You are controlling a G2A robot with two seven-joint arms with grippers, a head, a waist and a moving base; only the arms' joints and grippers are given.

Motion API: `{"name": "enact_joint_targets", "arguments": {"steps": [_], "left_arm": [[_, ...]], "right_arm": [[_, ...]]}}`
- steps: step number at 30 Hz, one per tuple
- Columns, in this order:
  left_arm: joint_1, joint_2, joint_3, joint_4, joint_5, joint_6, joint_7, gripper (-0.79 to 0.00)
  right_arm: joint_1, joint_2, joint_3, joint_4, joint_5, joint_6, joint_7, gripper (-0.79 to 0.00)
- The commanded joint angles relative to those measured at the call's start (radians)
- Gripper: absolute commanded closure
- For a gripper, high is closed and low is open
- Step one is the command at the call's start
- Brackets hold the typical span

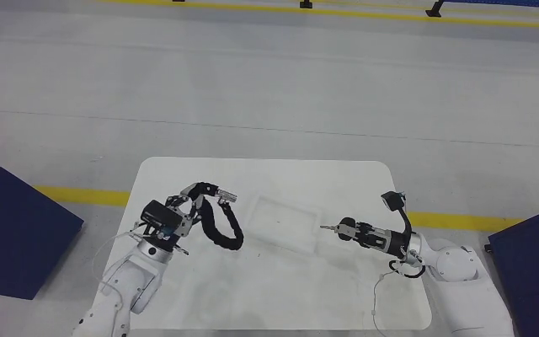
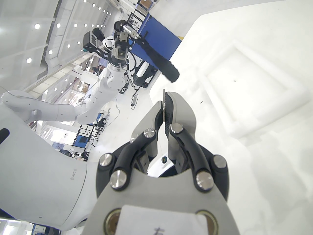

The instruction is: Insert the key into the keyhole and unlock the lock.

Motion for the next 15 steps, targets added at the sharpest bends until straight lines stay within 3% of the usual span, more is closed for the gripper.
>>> {"name": "enact_joint_targets", "arguments": {"steps": [1, 6, 8, 15], "left_arm": [[0.009, 0.002, -0.016, 0.004, -0.045, -0.060, 0.040, 0.000], [0.018, 0.005, -0.038, 0.023, -0.117, -0.194, 0.113, 0.000], [0.015, 0.006, -0.041, 0.039, -0.188, -0.295, 0.126, 0.000], [0.015, 0.006, -0.041, 0.039, -0.188, -0.295, 0.126, 0.000]], "right_arm": [[0.000, 0.000, 0.000, 0.000, 0.000, 0.000, 0.000, 0.000], [0.000, 0.000, 0.000, 0.000, 0.000, 0.000, 0.000, 0.000], [0.000, 0.000, 0.000, 0.000, 0.000, 0.000, 0.000, 0.000], [0.000, 0.000, 0.000, 0.000, 0.000, 0.000, 0.000, 0.000]]}}
